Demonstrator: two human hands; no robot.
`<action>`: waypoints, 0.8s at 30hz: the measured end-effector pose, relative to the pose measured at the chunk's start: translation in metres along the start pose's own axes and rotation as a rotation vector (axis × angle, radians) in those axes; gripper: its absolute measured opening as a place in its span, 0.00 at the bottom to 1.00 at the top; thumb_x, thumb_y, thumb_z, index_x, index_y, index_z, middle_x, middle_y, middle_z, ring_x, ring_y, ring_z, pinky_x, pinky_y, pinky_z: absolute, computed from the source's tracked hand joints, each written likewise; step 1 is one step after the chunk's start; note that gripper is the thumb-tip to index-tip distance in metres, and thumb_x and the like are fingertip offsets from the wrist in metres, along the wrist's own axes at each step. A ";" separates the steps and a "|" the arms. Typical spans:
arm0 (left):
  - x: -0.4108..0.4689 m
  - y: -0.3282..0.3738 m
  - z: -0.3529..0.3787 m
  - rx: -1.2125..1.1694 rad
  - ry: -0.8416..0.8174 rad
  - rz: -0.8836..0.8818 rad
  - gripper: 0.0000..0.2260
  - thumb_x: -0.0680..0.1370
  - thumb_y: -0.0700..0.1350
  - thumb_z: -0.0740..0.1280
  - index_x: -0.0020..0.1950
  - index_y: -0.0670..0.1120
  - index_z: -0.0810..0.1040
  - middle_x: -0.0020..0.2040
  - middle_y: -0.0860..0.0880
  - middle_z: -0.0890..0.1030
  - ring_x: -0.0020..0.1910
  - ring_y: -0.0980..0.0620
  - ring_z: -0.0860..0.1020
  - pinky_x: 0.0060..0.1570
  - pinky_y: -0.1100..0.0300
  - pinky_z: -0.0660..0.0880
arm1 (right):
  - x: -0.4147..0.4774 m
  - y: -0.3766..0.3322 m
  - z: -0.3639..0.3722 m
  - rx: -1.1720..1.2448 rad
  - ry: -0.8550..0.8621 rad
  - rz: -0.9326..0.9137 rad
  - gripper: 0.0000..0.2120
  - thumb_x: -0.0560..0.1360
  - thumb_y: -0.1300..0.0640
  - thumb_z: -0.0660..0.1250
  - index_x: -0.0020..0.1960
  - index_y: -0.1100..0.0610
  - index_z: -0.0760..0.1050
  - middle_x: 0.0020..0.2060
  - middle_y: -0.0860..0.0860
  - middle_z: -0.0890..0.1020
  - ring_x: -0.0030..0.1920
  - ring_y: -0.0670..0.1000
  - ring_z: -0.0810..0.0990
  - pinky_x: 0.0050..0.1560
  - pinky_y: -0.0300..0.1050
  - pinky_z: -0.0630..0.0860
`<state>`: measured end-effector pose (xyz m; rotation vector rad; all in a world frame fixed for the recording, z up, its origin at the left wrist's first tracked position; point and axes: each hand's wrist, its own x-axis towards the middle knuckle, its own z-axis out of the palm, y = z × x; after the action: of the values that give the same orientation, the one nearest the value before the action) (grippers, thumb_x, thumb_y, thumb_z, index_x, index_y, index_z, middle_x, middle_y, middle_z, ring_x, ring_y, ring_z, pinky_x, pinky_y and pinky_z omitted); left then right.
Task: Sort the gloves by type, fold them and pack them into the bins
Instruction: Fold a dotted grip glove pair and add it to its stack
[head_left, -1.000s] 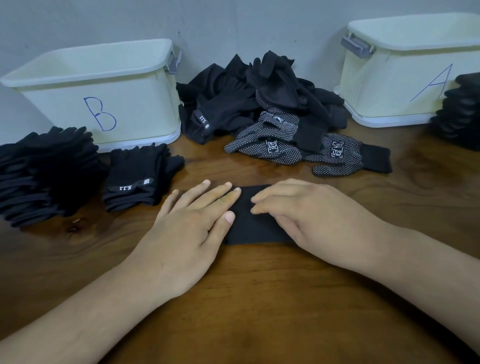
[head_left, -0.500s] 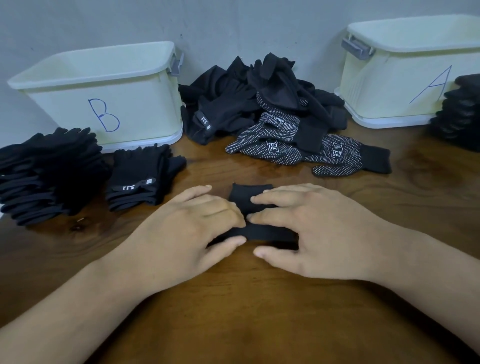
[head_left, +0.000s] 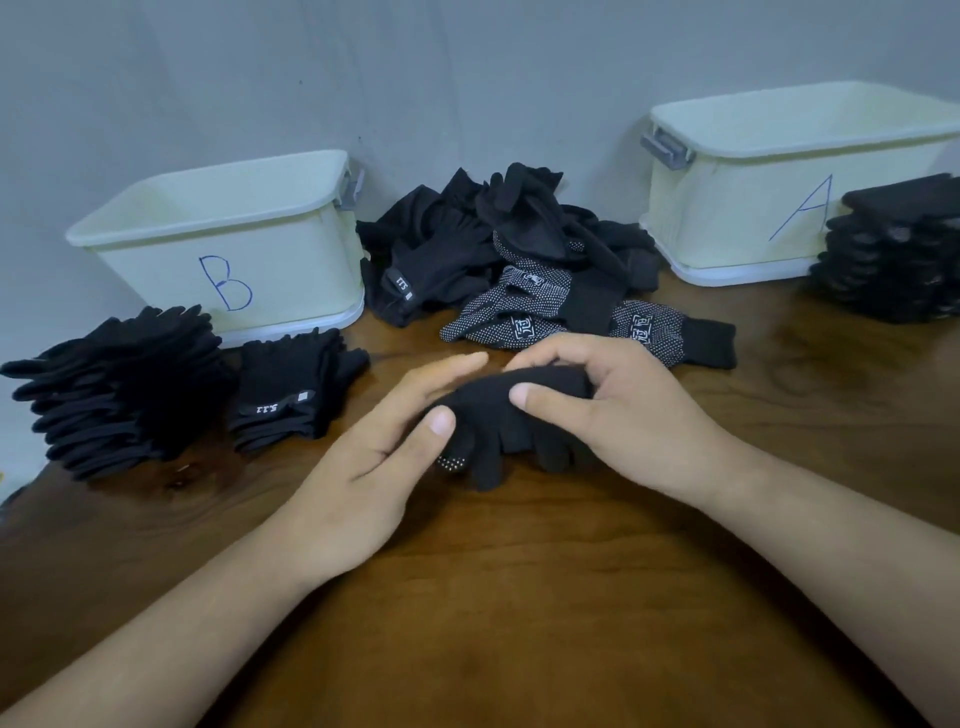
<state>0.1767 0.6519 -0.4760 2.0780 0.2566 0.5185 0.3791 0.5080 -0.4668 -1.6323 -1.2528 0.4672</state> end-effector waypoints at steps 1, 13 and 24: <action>0.000 0.000 0.001 -0.058 -0.016 -0.017 0.16 0.89 0.51 0.58 0.75 0.58 0.76 0.72 0.56 0.79 0.74 0.54 0.75 0.73 0.54 0.72 | 0.001 0.001 -0.002 0.065 0.010 0.028 0.06 0.80 0.56 0.74 0.56 0.48 0.86 0.48 0.44 0.88 0.51 0.45 0.87 0.54 0.45 0.84; 0.023 -0.004 0.024 -0.357 0.257 -0.201 0.09 0.84 0.39 0.67 0.55 0.46 0.87 0.48 0.41 0.85 0.44 0.41 0.85 0.47 0.52 0.84 | 0.011 0.020 -0.015 0.467 -0.073 0.178 0.23 0.81 0.61 0.74 0.70 0.42 0.77 0.55 0.58 0.88 0.57 0.57 0.87 0.55 0.48 0.84; 0.090 0.016 0.103 -0.319 0.278 -0.172 0.13 0.87 0.41 0.63 0.62 0.52 0.86 0.59 0.47 0.86 0.56 0.42 0.86 0.55 0.42 0.84 | -0.009 0.048 -0.091 0.549 0.173 0.242 0.16 0.79 0.69 0.73 0.63 0.56 0.78 0.56 0.56 0.88 0.54 0.57 0.88 0.54 0.54 0.86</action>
<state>0.3039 0.5994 -0.4865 1.6570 0.4783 0.6952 0.4698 0.4591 -0.4703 -1.3177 -0.7148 0.7299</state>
